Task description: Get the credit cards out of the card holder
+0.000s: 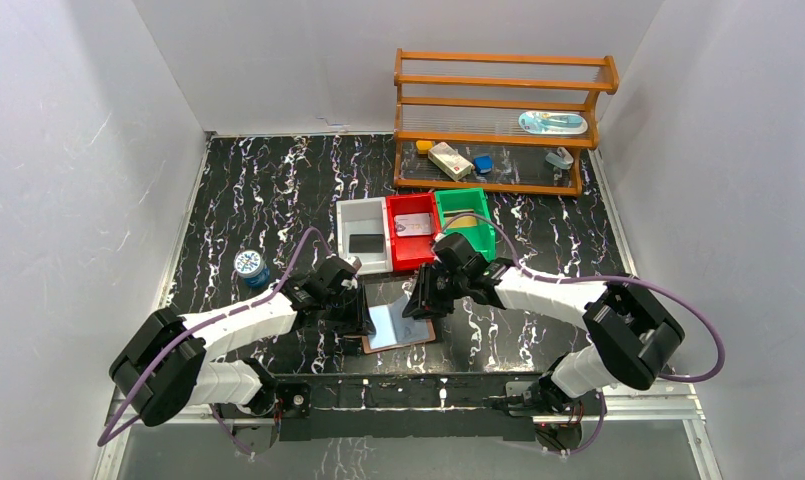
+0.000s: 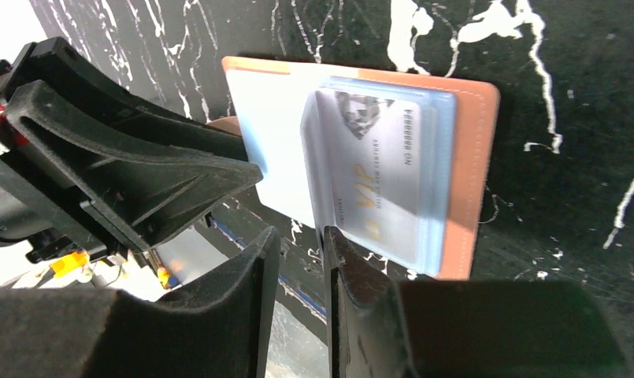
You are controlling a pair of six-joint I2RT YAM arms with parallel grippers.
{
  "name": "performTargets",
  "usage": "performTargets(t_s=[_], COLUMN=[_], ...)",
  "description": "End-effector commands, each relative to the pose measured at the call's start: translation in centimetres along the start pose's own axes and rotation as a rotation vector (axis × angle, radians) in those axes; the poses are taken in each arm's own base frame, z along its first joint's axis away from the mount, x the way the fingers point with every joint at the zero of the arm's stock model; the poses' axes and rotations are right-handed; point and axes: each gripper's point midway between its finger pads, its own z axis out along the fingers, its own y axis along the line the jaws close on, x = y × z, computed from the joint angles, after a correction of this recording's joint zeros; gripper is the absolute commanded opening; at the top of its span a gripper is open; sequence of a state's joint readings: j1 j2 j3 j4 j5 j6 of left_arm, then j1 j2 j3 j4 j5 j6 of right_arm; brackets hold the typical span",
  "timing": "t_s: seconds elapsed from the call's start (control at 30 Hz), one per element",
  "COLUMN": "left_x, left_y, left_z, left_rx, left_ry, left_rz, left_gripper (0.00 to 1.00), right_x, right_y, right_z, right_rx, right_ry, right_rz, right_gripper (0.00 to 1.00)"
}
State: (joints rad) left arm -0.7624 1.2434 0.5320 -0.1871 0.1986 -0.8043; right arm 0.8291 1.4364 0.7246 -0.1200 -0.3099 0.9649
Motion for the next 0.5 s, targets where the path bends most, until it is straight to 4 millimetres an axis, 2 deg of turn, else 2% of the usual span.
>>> performTargets(t_s=[0.0,0.23,0.47], left_x=[0.2,-0.4,-0.6], left_y=[-0.4,-0.3,0.1], left_z=[-0.3,-0.9,-1.5], left_rx=[0.018,0.0,-0.022], left_ry=[0.005,-0.03,-0.052], left_rz=[0.004,0.001,-0.001], left_gripper=[0.25,0.24,0.25], right_x=[-0.8,0.0,0.7], right_y=[4.4,6.2,6.8], right_z=[-0.9,-0.2,1.0], right_rx=[-0.141,-0.22,-0.219], right_ry=[-0.017,0.038,0.074], right_rz=[-0.071,-0.099,-0.114], right_gripper=[0.35,0.4,0.42])
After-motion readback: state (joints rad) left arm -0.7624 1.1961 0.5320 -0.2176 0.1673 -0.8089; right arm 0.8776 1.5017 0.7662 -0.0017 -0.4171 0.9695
